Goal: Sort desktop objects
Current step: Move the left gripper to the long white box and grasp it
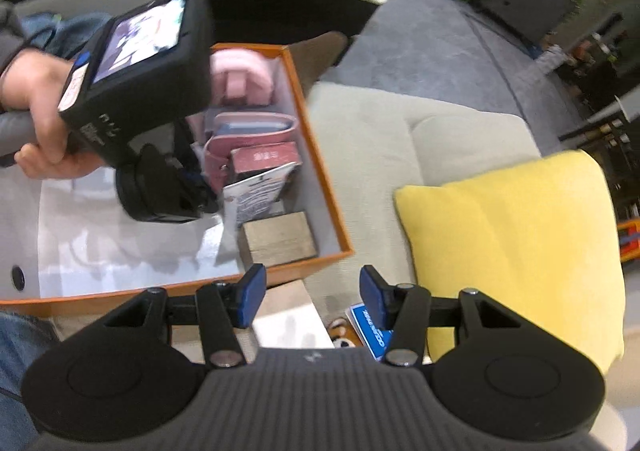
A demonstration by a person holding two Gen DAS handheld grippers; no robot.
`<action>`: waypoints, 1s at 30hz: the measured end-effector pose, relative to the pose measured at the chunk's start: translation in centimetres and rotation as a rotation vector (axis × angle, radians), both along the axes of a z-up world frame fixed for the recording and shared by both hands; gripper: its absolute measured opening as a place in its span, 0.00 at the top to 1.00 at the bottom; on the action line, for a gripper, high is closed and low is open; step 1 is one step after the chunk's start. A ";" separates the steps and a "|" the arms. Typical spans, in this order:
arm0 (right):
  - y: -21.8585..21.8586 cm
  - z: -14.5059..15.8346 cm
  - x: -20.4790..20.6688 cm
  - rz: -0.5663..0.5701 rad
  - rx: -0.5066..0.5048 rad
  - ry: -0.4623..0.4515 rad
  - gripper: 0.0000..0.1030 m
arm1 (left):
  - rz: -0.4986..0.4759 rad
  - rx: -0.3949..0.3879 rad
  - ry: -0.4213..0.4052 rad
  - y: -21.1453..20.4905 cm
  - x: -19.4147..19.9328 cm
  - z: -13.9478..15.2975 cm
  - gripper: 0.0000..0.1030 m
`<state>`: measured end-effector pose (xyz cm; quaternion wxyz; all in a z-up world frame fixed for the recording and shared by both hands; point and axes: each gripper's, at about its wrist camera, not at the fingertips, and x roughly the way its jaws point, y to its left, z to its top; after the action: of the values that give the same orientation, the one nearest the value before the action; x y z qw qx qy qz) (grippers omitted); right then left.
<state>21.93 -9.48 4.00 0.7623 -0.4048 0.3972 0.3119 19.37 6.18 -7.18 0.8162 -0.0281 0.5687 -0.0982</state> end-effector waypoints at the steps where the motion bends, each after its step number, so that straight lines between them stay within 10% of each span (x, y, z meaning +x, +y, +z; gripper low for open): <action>1: -0.3 0.1 0.0 -0.017 0.024 -0.009 0.48 | -0.015 0.012 0.001 -0.1 -0.5 0.3 0.98; 17: -12.5 0.2 -8.7 -0.409 0.192 -0.050 0.48 | -0.245 0.108 -0.353 -5.8 -8.8 11.2 0.96; 30: -18.8 -6.1 -7.1 -0.923 0.725 0.096 0.49 | -0.533 0.423 -0.413 -18.1 -6.6 5.1 0.76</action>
<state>14.84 -28.30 -2.14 0.8900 0.1111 0.4347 0.0815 12.81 -11.95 -2.03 0.8470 0.3096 0.3876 -0.1911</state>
